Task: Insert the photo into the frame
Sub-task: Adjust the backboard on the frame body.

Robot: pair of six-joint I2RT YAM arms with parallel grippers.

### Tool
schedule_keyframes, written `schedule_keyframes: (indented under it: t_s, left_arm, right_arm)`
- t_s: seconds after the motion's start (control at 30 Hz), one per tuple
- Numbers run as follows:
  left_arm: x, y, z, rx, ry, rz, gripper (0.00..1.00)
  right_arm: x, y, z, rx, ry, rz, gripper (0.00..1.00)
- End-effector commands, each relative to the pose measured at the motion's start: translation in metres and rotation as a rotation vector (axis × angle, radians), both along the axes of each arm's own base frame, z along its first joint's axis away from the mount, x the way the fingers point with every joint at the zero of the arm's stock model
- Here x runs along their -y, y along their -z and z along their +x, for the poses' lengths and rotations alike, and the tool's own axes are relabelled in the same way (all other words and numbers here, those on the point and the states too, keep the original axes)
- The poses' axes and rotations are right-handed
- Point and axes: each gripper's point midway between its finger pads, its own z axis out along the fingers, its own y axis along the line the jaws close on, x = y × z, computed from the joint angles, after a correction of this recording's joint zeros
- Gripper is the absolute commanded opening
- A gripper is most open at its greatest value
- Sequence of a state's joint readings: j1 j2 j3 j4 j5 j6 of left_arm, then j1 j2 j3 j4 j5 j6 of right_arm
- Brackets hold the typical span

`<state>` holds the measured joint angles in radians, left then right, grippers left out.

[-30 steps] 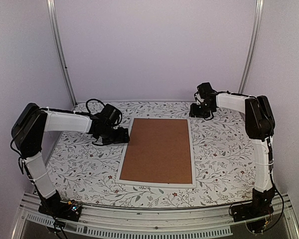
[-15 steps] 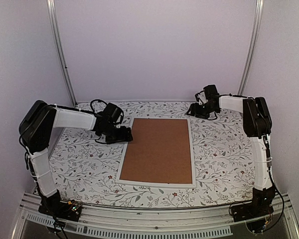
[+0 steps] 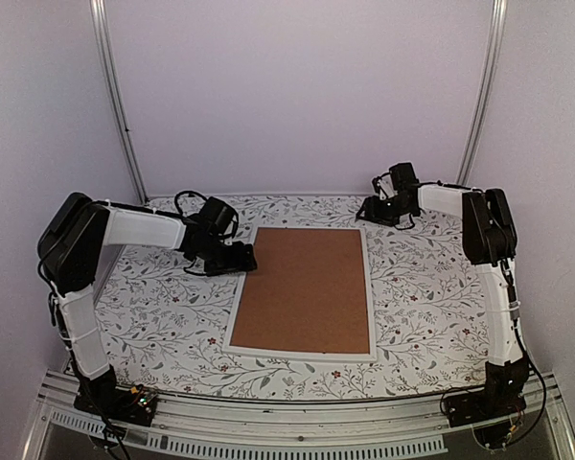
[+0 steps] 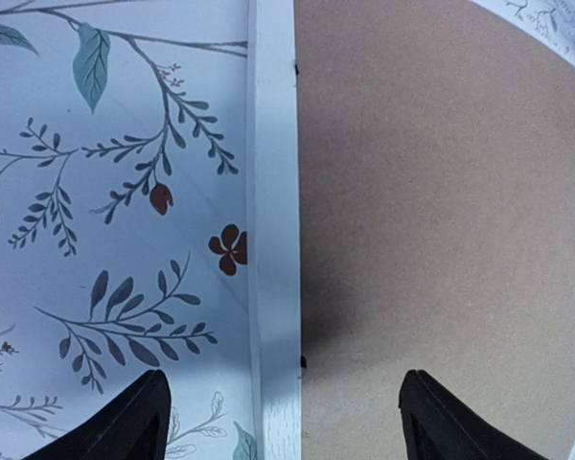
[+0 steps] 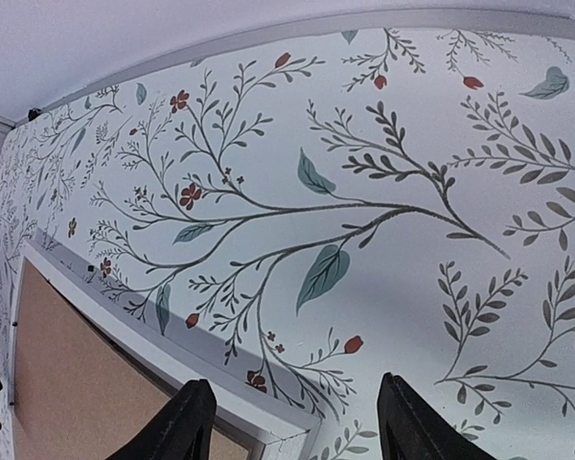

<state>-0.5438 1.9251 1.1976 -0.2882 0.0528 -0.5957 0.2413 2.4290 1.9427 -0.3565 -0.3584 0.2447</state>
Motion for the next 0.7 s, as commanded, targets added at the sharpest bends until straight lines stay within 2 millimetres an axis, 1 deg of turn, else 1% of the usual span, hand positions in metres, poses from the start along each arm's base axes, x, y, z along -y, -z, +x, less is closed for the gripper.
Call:
schedule_keyframes:
  t_s: [0.0, 0.3, 0.47, 0.67]
  left_arm:
    - [0.000, 0.003, 0.010, 0.005, -0.009, -0.010, 0.85]
    - [-0.002, 0.006, 0.009, -0.003, -0.012, -0.004, 0.85]
    - [-0.004, 0.007, 0.008, -0.007, -0.014, -0.003, 0.85]
    - [-0.006, 0.008, 0.007, -0.010, -0.016, 0.003, 0.85]
  right_arm:
    - [0.002, 0.011, 0.002, -0.010, 0.006, -0.060, 0.61]
    - [-0.006, 0.013, -0.001, -0.010, -0.014, -0.177, 0.61]
    - [-0.005, 0.018, -0.004, -0.027, -0.012, -0.205, 0.61]
    - [-0.008, 0.024, -0.012, -0.050, -0.031, -0.228, 0.61]
